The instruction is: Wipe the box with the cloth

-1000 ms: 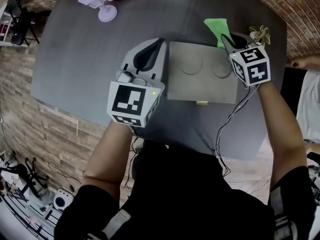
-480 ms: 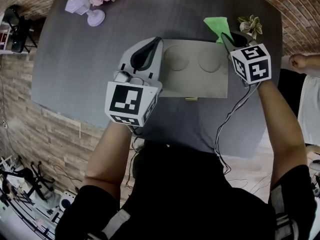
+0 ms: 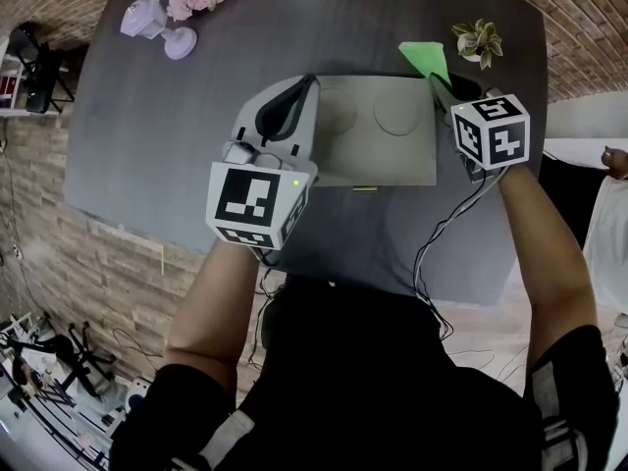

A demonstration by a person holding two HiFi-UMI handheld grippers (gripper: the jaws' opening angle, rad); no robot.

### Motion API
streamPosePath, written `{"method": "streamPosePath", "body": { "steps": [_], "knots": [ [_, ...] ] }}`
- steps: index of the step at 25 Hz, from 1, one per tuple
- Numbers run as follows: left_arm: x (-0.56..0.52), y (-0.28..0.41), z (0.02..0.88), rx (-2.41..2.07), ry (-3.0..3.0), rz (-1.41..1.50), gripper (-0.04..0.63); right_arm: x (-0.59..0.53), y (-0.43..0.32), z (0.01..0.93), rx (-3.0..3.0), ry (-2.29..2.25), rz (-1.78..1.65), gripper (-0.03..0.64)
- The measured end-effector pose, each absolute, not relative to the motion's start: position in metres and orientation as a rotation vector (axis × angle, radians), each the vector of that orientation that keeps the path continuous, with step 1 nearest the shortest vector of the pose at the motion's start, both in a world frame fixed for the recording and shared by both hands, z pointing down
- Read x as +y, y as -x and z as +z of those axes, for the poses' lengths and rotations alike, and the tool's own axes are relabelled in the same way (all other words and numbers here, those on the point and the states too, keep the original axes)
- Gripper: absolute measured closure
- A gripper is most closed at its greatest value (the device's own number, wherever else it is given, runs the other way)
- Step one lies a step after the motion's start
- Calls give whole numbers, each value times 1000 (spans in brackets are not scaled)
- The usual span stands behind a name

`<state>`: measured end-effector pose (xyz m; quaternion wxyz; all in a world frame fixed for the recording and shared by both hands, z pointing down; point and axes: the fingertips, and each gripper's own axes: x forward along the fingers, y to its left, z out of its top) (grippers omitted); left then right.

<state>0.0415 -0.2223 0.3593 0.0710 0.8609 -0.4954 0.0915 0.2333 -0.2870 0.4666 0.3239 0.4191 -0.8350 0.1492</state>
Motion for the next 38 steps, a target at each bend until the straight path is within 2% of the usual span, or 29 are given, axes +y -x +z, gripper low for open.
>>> {"method": "streamPosePath", "body": {
  "steps": [38],
  "knots": [
    [-181, -45, 335, -1400, -2682, 281, 586, -176, -248, 471, -2157, -1146, 626, 578]
  ]
}}
